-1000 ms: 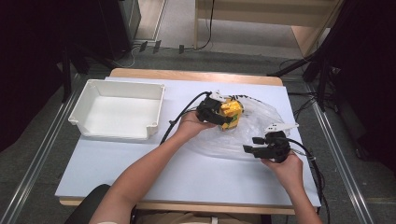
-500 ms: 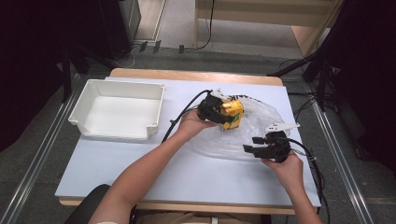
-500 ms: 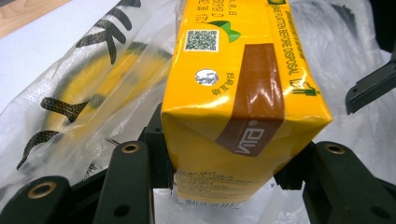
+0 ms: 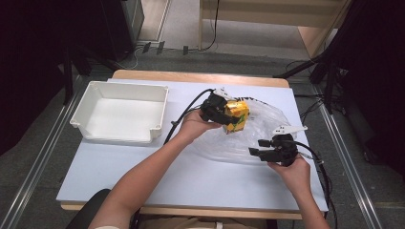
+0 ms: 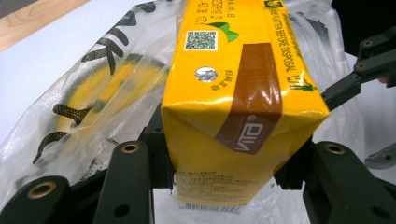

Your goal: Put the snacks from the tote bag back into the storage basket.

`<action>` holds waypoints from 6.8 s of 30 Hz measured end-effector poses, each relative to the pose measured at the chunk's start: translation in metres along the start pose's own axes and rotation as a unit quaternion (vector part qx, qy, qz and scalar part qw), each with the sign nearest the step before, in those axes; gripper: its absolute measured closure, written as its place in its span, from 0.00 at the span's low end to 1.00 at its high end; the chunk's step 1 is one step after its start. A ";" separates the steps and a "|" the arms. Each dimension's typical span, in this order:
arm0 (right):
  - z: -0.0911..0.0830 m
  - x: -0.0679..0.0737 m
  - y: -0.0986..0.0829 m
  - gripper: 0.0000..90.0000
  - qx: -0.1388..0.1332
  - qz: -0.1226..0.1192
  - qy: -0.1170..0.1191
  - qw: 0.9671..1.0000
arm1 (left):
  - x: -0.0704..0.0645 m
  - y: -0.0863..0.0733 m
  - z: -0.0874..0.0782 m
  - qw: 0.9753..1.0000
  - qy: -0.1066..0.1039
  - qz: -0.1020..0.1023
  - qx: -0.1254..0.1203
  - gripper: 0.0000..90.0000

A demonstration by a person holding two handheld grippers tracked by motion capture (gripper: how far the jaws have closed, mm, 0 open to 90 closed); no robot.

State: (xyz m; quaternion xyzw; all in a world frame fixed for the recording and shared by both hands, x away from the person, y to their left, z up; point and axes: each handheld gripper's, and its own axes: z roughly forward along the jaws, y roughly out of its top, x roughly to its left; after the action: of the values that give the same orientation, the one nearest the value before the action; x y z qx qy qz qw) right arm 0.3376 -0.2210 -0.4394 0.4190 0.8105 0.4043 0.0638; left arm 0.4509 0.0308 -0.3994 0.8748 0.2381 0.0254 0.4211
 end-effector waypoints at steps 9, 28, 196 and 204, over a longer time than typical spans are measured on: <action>0.000 0.001 0.002 0.48 -0.010 0.003 0.010 1.000 | 0.000 0.001 -0.010 1.000 0.004 -0.008 0.010 0.58; 0.001 0.001 0.003 0.47 -0.020 -0.002 0.012 1.000 | -0.005 0.004 -0.041 1.000 -0.004 -0.005 0.010 0.58; 0.007 0.000 0.012 0.46 -0.016 -0.008 0.024 1.000 | 0.084 -0.057 -0.212 0.981 0.119 -0.126 -0.087 0.58; 0.007 0.000 0.012 0.46 -0.016 -0.008 0.024 1.000 | 0.090 -0.063 -0.220 0.978 0.128 -0.139 -0.090 0.58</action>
State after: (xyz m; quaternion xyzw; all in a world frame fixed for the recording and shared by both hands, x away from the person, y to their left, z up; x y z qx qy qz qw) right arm 0.3478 -0.2127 -0.4359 0.4018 0.8085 0.4265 0.0543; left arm 0.4523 0.2631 -0.3194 0.7811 0.4063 0.0994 0.4636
